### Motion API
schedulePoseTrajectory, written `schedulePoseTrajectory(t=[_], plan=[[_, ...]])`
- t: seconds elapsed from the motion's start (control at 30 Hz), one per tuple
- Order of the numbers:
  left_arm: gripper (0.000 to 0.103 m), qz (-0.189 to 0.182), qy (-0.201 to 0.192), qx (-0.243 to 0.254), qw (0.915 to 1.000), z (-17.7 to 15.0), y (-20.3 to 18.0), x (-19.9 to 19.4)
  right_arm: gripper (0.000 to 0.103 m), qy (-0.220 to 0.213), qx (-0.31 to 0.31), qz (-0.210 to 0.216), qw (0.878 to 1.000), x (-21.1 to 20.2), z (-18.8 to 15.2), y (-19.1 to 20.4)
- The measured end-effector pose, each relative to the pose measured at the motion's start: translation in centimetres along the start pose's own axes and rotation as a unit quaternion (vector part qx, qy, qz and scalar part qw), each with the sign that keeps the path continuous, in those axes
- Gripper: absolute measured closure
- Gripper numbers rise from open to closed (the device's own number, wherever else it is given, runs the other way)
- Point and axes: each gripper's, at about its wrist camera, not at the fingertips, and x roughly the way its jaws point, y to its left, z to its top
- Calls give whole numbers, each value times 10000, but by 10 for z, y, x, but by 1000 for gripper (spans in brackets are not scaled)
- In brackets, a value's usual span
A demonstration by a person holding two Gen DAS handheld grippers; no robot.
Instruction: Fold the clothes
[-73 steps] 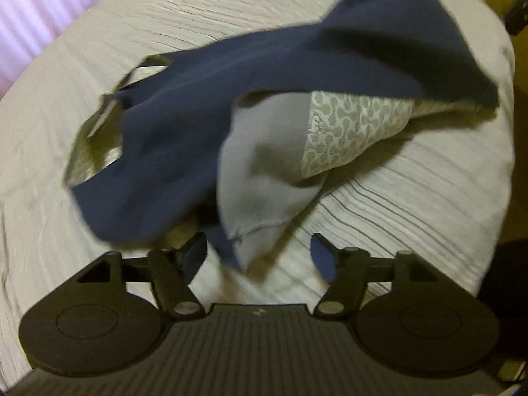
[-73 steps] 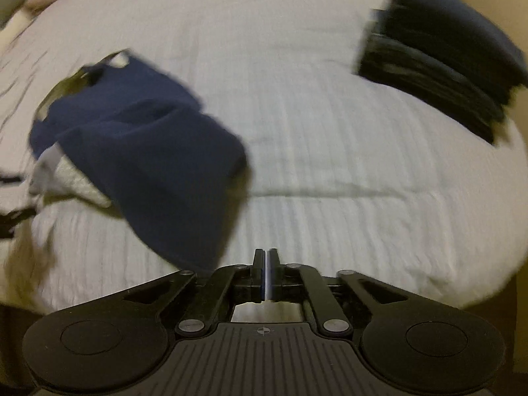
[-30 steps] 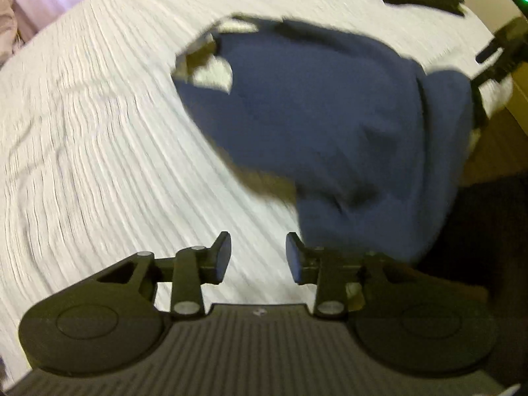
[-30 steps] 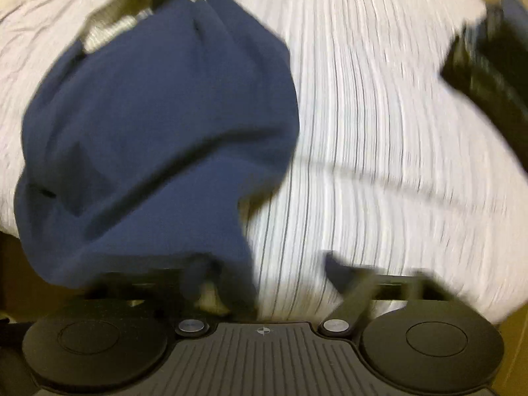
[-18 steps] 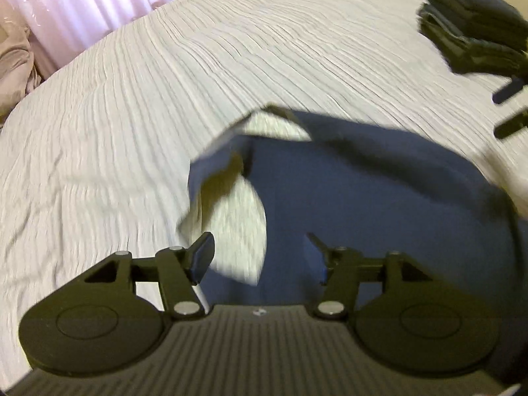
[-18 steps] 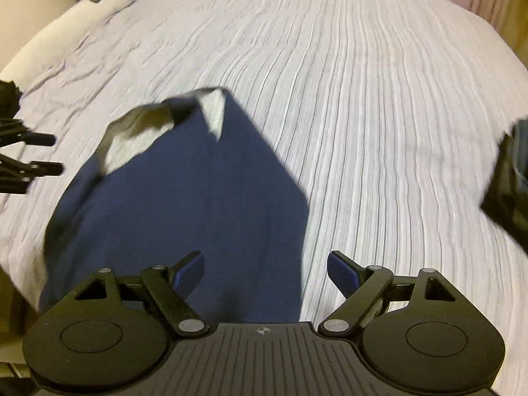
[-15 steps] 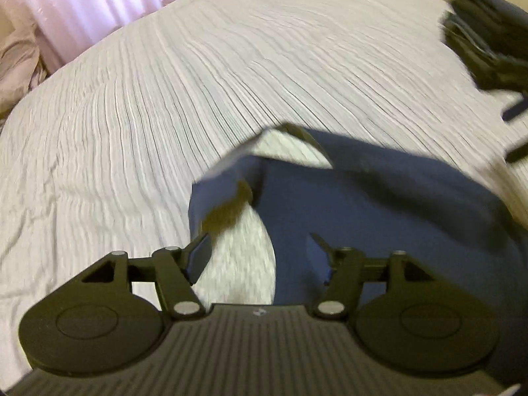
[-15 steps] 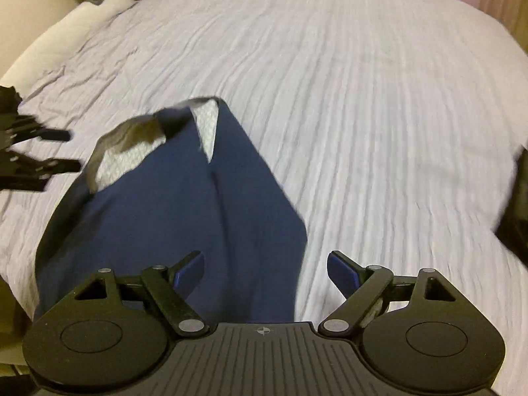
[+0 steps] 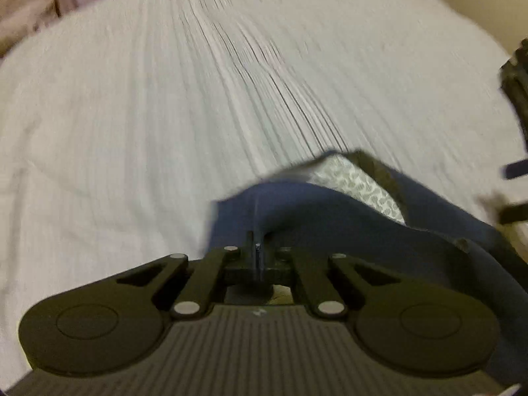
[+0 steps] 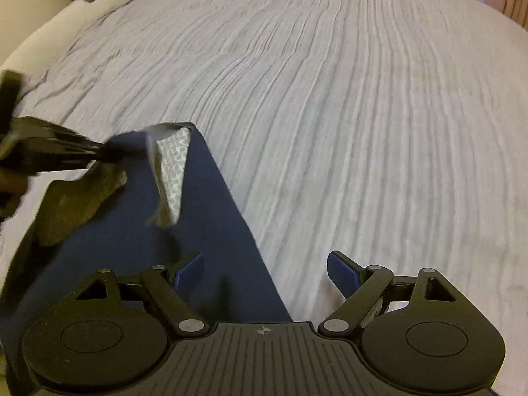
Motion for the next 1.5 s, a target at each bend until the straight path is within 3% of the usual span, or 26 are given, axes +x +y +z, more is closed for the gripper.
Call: schedulePoseTrajectory(t=[0.1,0.2,0.37,0.5,0.6,0.73,0.9,0.93,0.97,1.0,1.03,1.17,1.3,1.43,1.5], plan=[[103,159,-237,-58,9996,-13,50,-51,18,-28,-49,197,9998,18,14,7],[102,329,-188,-220,9990,-29,101,-79,18,-38,-246,365,9990,39,28,17],[103,304,13,-400,9987,-51,140,-68,18,126,-569,781,9952,84,45,38],[103,194,-45,-215,9996,-55,139,-54,18,256,-694,1262,9892,112,52,55],[103,156,-91,-125,9998,-55,141,-43,18,233,-665,1357,9882,128,58,61],[103,61,-85,31,9999,-59,142,-34,19,175,-163,1515,9882,142,62,52],[103,-1,-94,63,9999,-55,141,-33,21,-104,1161,2093,9709,146,64,27],[103,-5,-94,57,9999,-54,141,-32,34,-135,1363,2137,9673,148,64,24],[103,-3,-103,50,9999,-53,140,-33,89,-99,1553,2129,9646,151,63,21],[103,2,-155,67,9999,-50,137,-37,101,-40,1747,2110,9617,154,62,18],[103,1,-247,113,9996,-46,133,-43,101,-80,1891,2132,9585,152,61,16],[103,-175,-800,520,9953,-15,108,-75,101,-1031,2091,1900,9537,87,58,7],[103,-443,-1420,908,9847,44,81,-93,101,-2089,1848,974,9554,-14,65,-7],[102,-604,-1944,1041,9735,106,53,-86,102,-3003,1653,133,9393,-100,83,-22],[98,-571,-1890,923,9760,132,42,-64,101,-3251,1550,-207,9327,-111,95,-26]])
